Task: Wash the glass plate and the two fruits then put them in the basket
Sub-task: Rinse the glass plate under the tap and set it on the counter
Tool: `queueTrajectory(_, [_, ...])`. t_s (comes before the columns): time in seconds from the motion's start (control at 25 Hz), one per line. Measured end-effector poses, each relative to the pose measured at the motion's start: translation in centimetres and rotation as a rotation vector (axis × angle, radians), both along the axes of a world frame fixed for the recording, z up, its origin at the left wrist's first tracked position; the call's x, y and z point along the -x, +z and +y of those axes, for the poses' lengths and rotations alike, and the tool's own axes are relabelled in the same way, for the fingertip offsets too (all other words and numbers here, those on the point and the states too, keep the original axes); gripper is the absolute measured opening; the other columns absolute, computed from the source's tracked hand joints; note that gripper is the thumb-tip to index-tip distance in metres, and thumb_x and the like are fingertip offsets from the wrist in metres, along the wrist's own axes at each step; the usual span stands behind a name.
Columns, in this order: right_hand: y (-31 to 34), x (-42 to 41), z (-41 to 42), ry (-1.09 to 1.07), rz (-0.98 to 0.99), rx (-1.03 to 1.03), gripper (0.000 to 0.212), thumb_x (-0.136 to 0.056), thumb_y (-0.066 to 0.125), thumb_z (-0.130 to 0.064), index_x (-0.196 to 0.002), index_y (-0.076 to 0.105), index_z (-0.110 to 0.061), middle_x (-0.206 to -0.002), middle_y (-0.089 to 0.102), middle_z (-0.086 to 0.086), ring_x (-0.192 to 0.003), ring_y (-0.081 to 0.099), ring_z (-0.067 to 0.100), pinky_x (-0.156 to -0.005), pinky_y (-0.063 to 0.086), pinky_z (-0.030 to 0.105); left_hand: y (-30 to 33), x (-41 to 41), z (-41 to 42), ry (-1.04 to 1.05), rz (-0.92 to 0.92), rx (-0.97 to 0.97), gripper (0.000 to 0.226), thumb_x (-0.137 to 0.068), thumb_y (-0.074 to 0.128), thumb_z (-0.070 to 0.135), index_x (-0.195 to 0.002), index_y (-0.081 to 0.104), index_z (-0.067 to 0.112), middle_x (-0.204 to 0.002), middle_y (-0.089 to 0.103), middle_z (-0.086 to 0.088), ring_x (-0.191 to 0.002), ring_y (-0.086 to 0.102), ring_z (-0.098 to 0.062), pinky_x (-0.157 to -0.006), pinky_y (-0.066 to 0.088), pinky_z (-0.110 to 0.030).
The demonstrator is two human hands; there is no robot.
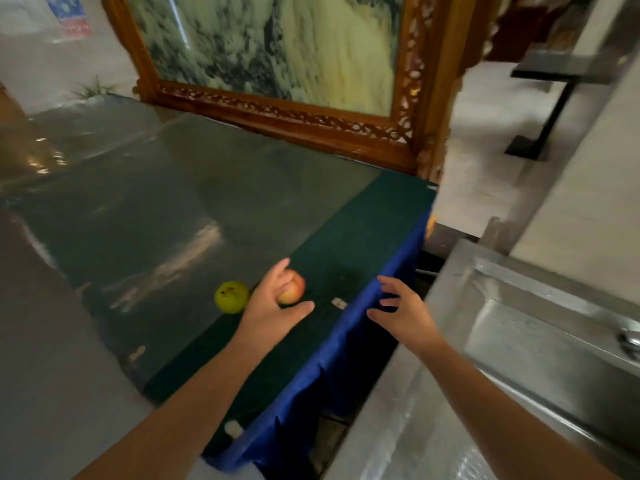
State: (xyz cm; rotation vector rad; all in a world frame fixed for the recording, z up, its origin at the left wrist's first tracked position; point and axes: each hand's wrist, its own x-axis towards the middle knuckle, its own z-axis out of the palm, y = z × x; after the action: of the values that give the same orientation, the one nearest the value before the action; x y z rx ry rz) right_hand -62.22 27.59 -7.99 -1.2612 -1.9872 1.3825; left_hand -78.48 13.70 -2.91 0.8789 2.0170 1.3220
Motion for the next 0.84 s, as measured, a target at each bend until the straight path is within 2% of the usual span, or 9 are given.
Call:
queueTrajectory(0.08, [-0.2, -5.2, 0.0, -0.084, 0.032, 0.030, 0.055, -0.073, 0.072, -0.001, -0.125, 0.053, -0.010, -0.116, 0.057, 0.008, -0.086, 0.057, 0.017, -0.069, 0.049, 0.018, -0.6, -5.5, 2.7, -0.145, -0.080, 0.005, 0.070, -0.075, 0.067, -0.005, -0.136, 0.039, 0.014, -0.128, 0.055, -0.017, -0.108, 0.056, -0.019, -0.095, 0.043, -0.029])
queueTrajectory(0.16, [-1.5, -12.0, 0.1, -0.193, 0.029, 0.062, 0.050, -0.074, 0.072, 0.000, -0.120, 0.056, -0.009, -0.114, 0.060, 0.009, -0.081, 0.059, 0.019, -0.067, 0.048, 0.014, -2.8, -11.9, 4.9, -0.289, -0.203, 0.081, 0.064, -0.078, 0.064, -0.005, -0.135, 0.040, 0.012, -0.126, 0.057, -0.020, -0.100, 0.060, -0.020, -0.084, 0.049, -0.024])
queueTrajectory(0.24, [-4.0, -18.7, 0.0, -0.303, -0.013, 0.105, 0.047, -0.073, 0.072, 0.000, -0.117, 0.059, -0.011, -0.114, 0.064, 0.013, -0.079, 0.061, 0.020, -0.077, 0.052, 0.030, -6.1, -17.3, 6.2, -0.370, -0.274, 0.186, 0.060, -0.080, 0.064, -0.002, -0.134, 0.042, 0.011, -0.125, 0.058, -0.018, -0.091, 0.060, -0.014, -0.068, 0.049, -0.011])
queueTrajectory(0.28, [-5.4, -21.8, 0.0, -0.354, -0.045, 0.131, 0.047, -0.072, 0.073, -0.001, -0.116, 0.060, -0.012, -0.113, 0.065, 0.013, -0.078, 0.063, 0.020, -0.080, 0.052, 0.035, -8.0, -19.6, 6.7, -0.385, -0.291, 0.233, 0.058, -0.081, 0.063, 0.000, -0.133, 0.043, 0.011, -0.125, 0.058, -0.018, -0.089, 0.059, -0.013, -0.064, 0.048, -0.010])
queueTrajectory(0.48, [-15.1, -35.0, -2.0, -0.560, -0.282, 0.269, 0.049, -0.074, 0.073, -0.013, -0.120, 0.058, -0.018, -0.116, 0.064, 0.009, -0.087, 0.063, 0.019, -0.080, 0.046, 0.025, -19.2, -27.7, 7.0, -0.380, -0.367, 0.506, 0.050, -0.084, 0.061, 0.006, -0.131, 0.045, 0.010, -0.130, 0.054, -0.018, -0.094, 0.053, -0.019, -0.063, 0.041, -0.021])
queueTrajectory(0.6, [-22.1, -39.3, -4.3, -0.604, -0.465, 0.314, 0.056, -0.076, 0.069, -0.015, -0.130, 0.051, -0.016, -0.128, 0.058, 0.013, -0.113, 0.056, 0.028, -0.094, 0.043, 0.030, -25.7, -30.0, 6.2, -0.295, -0.368, 0.666, 0.050, -0.086, 0.060, 0.014, -0.132, 0.043, 0.012, -0.128, 0.053, -0.013, -0.095, 0.049, -0.019, -0.062, 0.041, -0.028])
queueTrajectory(0.68, [-27.2, -41.2, -6.1, -0.602, -0.522, 0.384, 0.062, -0.079, 0.066, -0.018, -0.137, 0.043, -0.015, -0.136, 0.052, 0.014, -0.122, 0.050, 0.030, -0.099, 0.040, 0.032, -30.4, -31.6, 5.4, -0.251, -0.334, 0.765, 0.047, -0.086, 0.059, 0.019, -0.130, 0.043, 0.011, -0.118, 0.053, -0.011, -0.093, 0.048, -0.020, -0.065, 0.042, -0.030])
queueTrajectory(0.76, [-29.4, -41.6, -7.0, -0.621, -0.488, 0.448, 0.065, -0.081, 0.065, -0.019, -0.140, 0.038, -0.013, -0.138, 0.050, 0.016, -0.122, 0.051, 0.031, -0.099, 0.042, 0.034, -32.2, -32.0, 4.9, -0.217, -0.307, 0.827, 0.039, -0.087, 0.057, 0.020, -0.124, 0.046, 0.010, -0.108, 0.053, -0.011, -0.091, 0.048, -0.021, -0.069, 0.043, -0.031])
queueTrajectory(0.84, [-31.8, -41.7, -7.7, -0.694, -0.436, 0.457, 0.055, -0.077, 0.067, -0.013, -0.130, 0.050, -0.008, -0.125, 0.060, 0.020, -0.108, 0.061, 0.030, -0.091, 0.047, 0.035, -34.5, -32.8, 4.4, -0.191, -0.353, 0.852, 0.034, -0.088, 0.053, 0.015, -0.121, 0.047, 0.009, -0.104, 0.055, -0.014, -0.085, 0.050, -0.023, -0.073, 0.043, -0.033])
